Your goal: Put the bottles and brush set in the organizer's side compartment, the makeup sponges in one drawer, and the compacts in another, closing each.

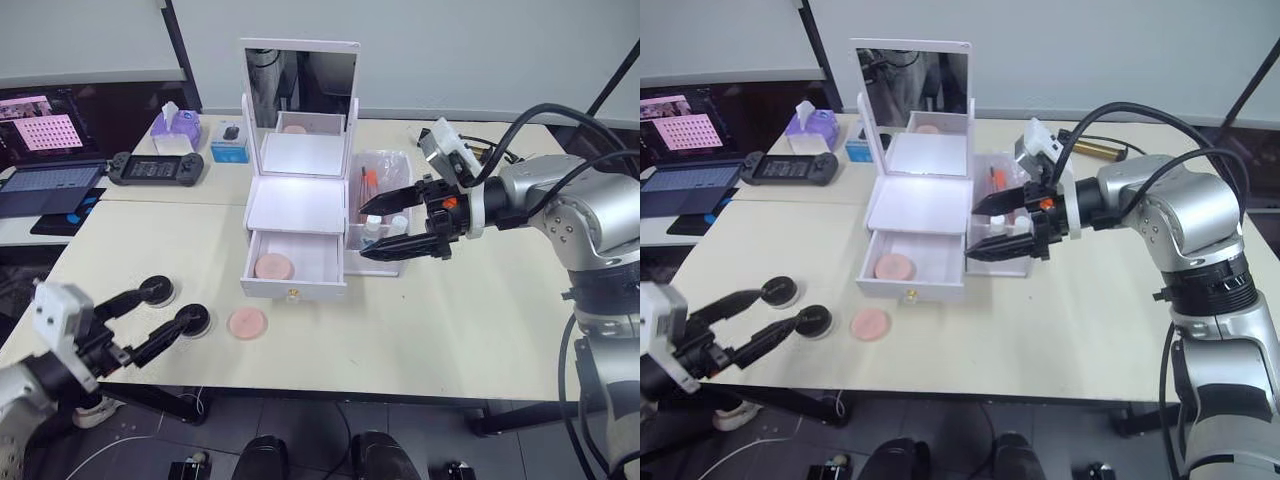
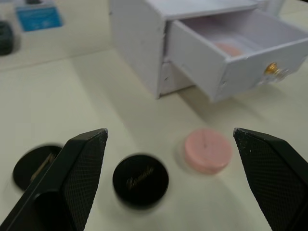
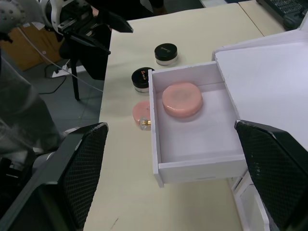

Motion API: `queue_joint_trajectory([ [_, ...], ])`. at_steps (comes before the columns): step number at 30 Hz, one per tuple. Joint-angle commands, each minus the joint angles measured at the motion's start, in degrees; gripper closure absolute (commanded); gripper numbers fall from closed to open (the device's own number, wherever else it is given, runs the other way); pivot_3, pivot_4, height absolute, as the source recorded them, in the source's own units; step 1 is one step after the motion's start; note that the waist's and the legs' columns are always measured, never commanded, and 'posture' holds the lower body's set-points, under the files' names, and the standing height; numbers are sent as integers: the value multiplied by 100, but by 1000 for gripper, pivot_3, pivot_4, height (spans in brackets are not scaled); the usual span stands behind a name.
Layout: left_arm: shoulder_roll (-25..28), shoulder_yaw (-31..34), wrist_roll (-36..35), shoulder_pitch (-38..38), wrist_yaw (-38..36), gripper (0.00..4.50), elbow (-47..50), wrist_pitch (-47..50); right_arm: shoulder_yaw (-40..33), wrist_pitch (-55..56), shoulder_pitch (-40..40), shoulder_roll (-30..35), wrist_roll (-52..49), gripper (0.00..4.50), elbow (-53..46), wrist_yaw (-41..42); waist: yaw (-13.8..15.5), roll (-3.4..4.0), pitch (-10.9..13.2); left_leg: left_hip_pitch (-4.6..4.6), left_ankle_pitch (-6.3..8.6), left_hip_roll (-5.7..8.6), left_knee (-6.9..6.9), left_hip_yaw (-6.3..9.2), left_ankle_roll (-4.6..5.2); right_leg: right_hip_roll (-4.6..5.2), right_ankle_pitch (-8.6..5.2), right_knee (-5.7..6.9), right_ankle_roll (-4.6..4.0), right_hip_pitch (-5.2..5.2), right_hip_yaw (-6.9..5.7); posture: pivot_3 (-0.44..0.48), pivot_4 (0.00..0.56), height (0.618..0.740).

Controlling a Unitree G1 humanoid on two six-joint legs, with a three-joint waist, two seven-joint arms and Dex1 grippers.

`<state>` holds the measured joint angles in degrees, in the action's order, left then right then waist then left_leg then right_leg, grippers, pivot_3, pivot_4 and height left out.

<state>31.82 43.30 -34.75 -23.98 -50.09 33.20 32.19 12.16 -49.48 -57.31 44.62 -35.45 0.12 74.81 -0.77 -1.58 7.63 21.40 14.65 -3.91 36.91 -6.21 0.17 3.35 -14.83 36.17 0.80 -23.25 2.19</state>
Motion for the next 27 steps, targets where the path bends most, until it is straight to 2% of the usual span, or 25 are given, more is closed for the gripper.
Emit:
queue_joint_trajectory([
  [1, -483, 392, 359, -608, 120, 8, 176, -996, -97, 335, -222, -52, 68, 0, 167, 390, 1, 0, 0, 0, 0, 0, -1, 0, 0, 0, 0, 0, -1, -1, -1, 0, 150, 732],
  [4, -836, 352, 641, -1110, 76, 8, 42, -1655, -81, 429, -336, -134, 128, 0, 348, 595, 10, -1, -1, -1, 0, 2, -1, 0, 0, 1, -1, -3, -3, 1, -2, 0, 150, 732],
  [7, -1142, 399, 581, -1461, 126, 8, -69, -2009, -57, 524, -437, -195, 239, 0, 527, 727, 4, -1, -1, 0, 1, 1, -1, -2, 0, 3, -3, -6, -5, -2, -1, 0, 150, 732],
  [14, -1377, 291, 404, -1850, 334, 8, -40, -2294, 4, 711, -596, -241, 527, 0, 842, 967, -1, -3, -1, 2, 2, -1, -2, -1, 2, 2, -19, -6, -30, -6, -3, 0, 150, 732],
  [22, -965, -23, 237, -1688, 580, 8, 179, -1903, -62, 730, -707, -209, 681, 0, 926, 1081, -11, -3, -2, 2, 3, -3, -2, -1, 2, -1, -17, -3, -27, -9, -3, 0, 150, 732],
  [25, -640, -287, 63, -1588, 723, 8, 532, -1436, -108, 672, -736, -171, 688, 0, 894, 1115, -8, -3, -1, 2, 3, -2, -2, -1, 2, 0, -16, -3, -26, -10, -2, 0, 150, 732],
  [27, -238, -621, 220, -1592, 707, 8, 723, -1060, -166, 613, -701, -111, 664, 0, 800, 1100, -6, -3, -1, 1, 3, -3, -3, -1, 2, -1, -8, -2, -12, -8, -3, 0, 150, 732],
])
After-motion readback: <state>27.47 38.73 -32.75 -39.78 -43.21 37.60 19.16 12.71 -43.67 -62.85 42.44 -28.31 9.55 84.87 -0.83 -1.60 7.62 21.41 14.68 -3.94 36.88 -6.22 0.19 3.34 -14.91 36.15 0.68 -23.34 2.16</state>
